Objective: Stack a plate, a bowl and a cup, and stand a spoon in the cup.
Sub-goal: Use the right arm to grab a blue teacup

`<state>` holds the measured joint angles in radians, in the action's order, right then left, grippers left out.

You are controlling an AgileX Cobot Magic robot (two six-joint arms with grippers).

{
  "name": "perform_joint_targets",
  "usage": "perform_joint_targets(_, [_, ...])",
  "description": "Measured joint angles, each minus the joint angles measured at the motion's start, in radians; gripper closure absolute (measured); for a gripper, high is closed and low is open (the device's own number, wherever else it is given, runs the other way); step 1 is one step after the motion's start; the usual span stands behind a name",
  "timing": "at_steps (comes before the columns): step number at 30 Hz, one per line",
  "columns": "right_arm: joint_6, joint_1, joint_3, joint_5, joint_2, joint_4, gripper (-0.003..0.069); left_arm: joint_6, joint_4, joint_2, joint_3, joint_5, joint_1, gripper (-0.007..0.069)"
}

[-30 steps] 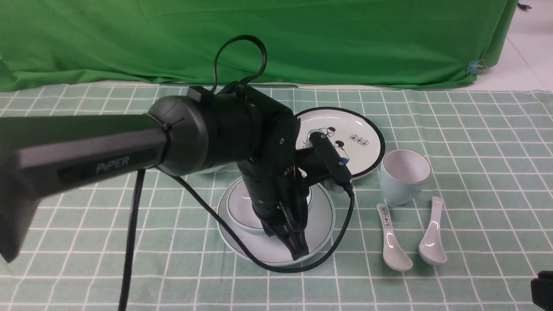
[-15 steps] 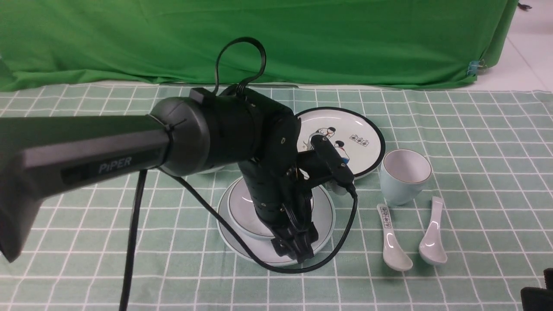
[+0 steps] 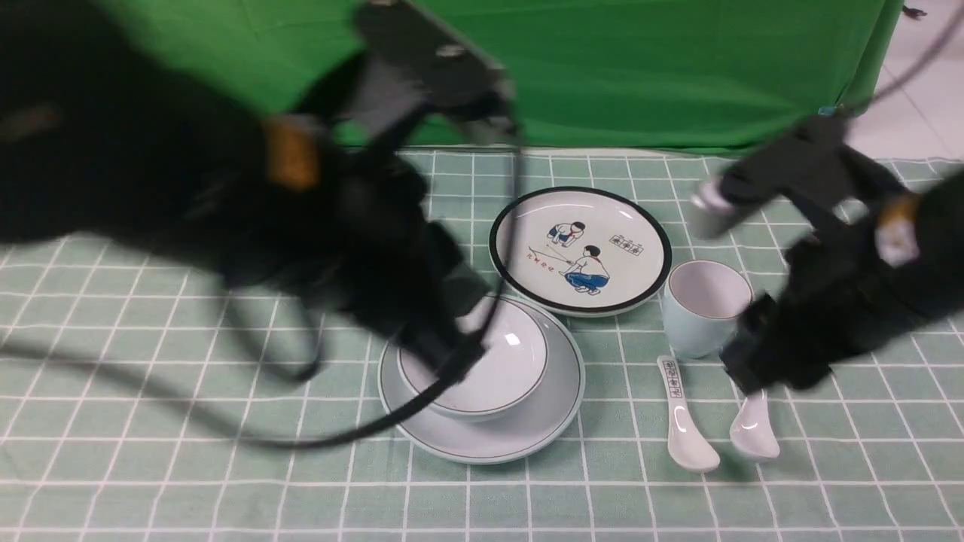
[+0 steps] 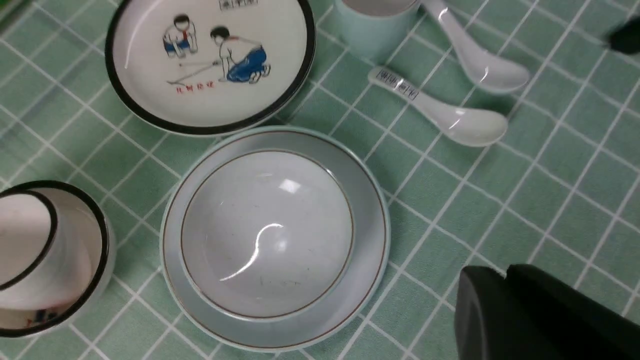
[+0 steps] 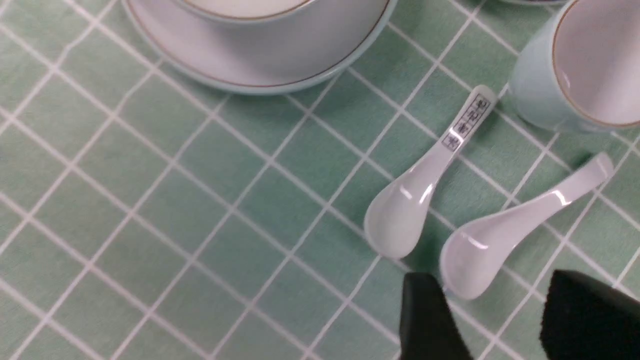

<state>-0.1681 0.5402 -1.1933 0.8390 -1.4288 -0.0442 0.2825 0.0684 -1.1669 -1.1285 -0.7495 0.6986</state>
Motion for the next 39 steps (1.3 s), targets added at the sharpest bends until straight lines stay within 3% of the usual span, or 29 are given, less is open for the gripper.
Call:
perform_joint_targets(4, [-0.027, -0.068, -0.126, 0.027, -0.161, -0.002, 0.0298, -0.001, 0.044, 0.216, 0.199, 0.113, 0.0, 0.062])
perform_joint_targets(8, [-0.059, -0.131, -0.249, 0.036, -0.317, 0.031, 0.0298, -0.001, 0.133, 0.463, 0.487, 0.357, 0.0, 0.062])
perform_joint_targets(15, [-0.096, -0.182, -0.362, 0.045, -0.503, 0.094, 0.0298, -0.002, 0.167, 0.637, 0.749, 0.642, 0.0, 0.0617])
perform_joint_targets(28, [-0.141, -0.187, -0.428, 0.025, -0.645, 0.116, 0.0324, -0.003, 0.17, 0.659, 0.786, 0.684, 0.0, 0.0615])
perform_joint_targets(32, [-0.154, -0.187, -0.428, 0.033, -0.663, 0.116, 0.0442, -0.003, 0.17, 0.659, 0.786, 0.684, 0.0, 0.0615])
perform_joint_targets(33, [-0.163, -0.187, -0.428, 0.045, -0.662, 0.118, 0.0531, -0.003, 0.17, 0.659, 0.786, 0.684, 0.0, 0.0615])
perform_joint_targets(34, [-0.165, -0.187, -0.428, 0.053, -0.659, 0.119, 0.0568, -0.003, 0.17, 0.659, 0.786, 0.684, 0.0, 0.0615])
perform_joint_targets(39, [-0.182, -0.174, -0.427, 0.11, -0.594, 0.119, 0.0573, -0.002, 0.155, 0.659, 0.786, 0.678, 0.0, 0.0615])
